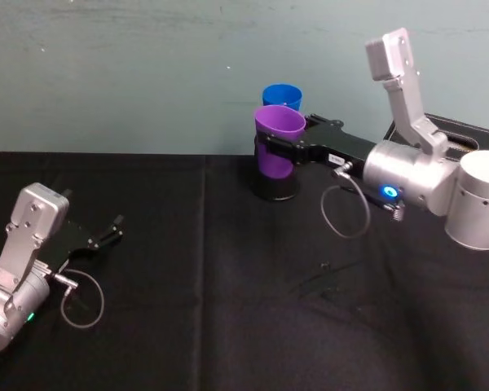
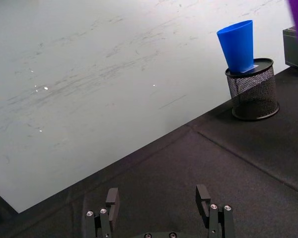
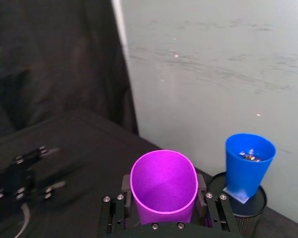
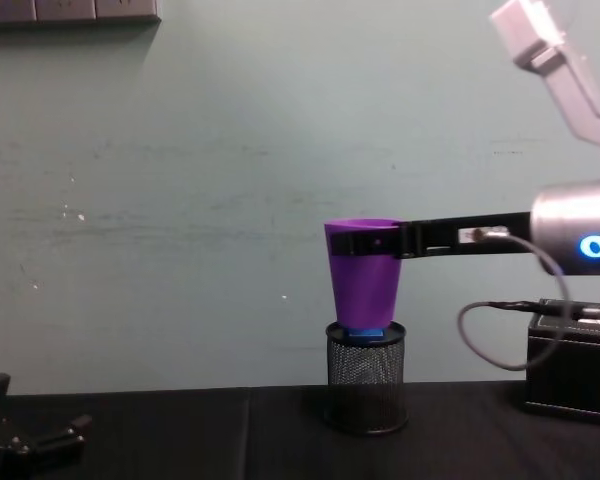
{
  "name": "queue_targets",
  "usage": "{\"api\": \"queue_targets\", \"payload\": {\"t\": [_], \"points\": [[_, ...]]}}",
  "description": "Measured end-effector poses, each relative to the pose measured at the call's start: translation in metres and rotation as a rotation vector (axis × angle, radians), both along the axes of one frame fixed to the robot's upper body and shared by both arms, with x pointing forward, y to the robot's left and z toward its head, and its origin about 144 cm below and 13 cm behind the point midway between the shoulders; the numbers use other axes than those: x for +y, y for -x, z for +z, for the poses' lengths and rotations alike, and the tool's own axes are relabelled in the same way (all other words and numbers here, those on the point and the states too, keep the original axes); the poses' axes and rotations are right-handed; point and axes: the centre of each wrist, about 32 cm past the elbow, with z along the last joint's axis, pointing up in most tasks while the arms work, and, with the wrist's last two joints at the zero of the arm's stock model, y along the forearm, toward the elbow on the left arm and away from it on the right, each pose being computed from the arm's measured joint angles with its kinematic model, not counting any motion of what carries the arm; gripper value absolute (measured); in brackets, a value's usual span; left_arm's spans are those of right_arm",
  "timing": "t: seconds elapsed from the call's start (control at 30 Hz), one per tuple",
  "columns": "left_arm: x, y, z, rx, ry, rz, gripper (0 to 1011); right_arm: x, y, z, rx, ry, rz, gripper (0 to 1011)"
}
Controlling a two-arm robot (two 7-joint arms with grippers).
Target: Pick up one cup with a gripper and tap it against the other cup.
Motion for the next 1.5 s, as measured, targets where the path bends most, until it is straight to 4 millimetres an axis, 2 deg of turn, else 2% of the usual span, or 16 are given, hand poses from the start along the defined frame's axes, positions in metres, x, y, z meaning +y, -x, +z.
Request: {"api": "queue_targets", "payload": {"t": [0.4, 0.7, 1.17, 1.5], "points": [[0.0, 0.0, 0.0, 0.0, 0.0, 0.0, 1011, -0.036, 0.028, 0.008, -0.007, 0.044, 0.168, 726], [0.0, 0.0, 0.0, 0.0, 0.0, 0.0, 1011, -0.055, 0.047, -0.002, 0.008, 0.03, 0.217, 726], [0.0, 0.0, 0.0, 0.0, 0.0, 0.0, 1011, -0.059, 0.056, -0.013, -0.017, 0.053, 0.273, 726], [0.0, 0.0, 0.0, 0.0, 0.0, 0.0, 1011, -0.059, 0.055, -0.012, -0.017, 0.052, 0.269, 726]]}}
